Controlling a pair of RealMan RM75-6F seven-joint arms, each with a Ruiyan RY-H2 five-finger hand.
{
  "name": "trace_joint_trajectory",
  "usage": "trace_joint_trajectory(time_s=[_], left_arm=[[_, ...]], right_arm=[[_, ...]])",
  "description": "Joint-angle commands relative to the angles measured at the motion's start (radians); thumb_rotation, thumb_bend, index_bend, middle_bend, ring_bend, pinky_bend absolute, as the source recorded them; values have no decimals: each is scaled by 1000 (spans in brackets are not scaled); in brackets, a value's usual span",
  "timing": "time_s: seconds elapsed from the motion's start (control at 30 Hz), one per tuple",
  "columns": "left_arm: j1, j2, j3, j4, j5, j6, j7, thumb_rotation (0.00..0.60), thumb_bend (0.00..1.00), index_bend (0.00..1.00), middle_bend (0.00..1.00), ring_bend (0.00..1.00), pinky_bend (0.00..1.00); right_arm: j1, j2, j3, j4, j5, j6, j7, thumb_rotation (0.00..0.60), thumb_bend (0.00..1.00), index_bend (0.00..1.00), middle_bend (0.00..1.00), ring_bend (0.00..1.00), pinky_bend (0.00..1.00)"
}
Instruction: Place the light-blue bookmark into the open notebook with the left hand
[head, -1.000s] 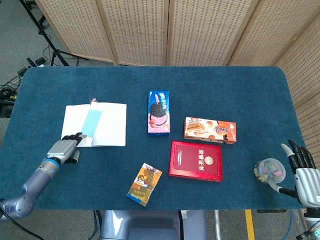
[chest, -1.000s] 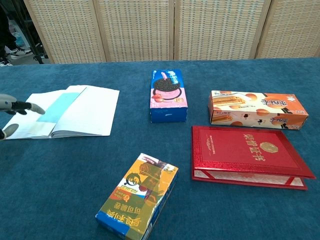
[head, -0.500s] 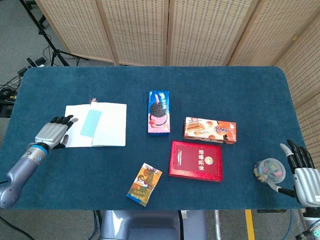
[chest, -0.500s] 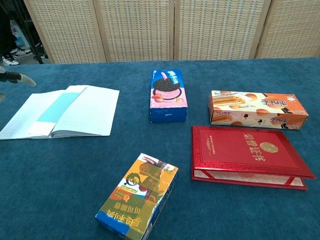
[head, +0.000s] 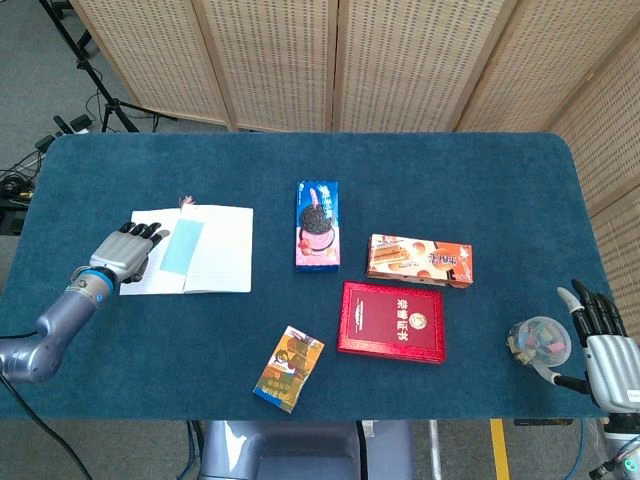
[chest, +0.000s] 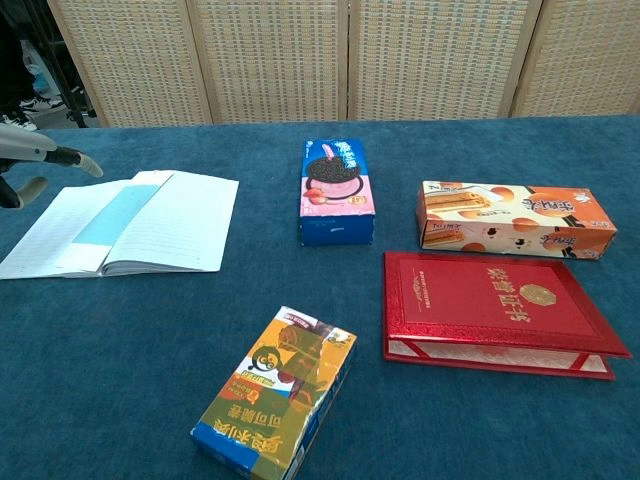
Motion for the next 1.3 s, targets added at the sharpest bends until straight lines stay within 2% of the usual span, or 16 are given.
trace_joint_trajectory(time_s=[0.03,0.43,0.83,1.3], left_arm=[[-28,-22,5,24,-32,-10,25,600,843,0,0,0,0],[-85,-74,34,87,-124,-36,65,600,868,0,0,0,0],[-133,-149,56,212,-216,-86,64,600,869,0,0,0,0],[-162,-248,82,331,-240,-135,37,600,869,0,0,0,0]], right_arm=[[1,0,0,1,2,-3,0,600,2,0,0,0,0],[4,0,4,5,16,-12,7,600,2,0,0,0,0],[11,-4,5,11,28,-31,3,600,2,0,0,0,0],[16,-11,7,14,42,-46,-9,600,2,0,0,0,0]])
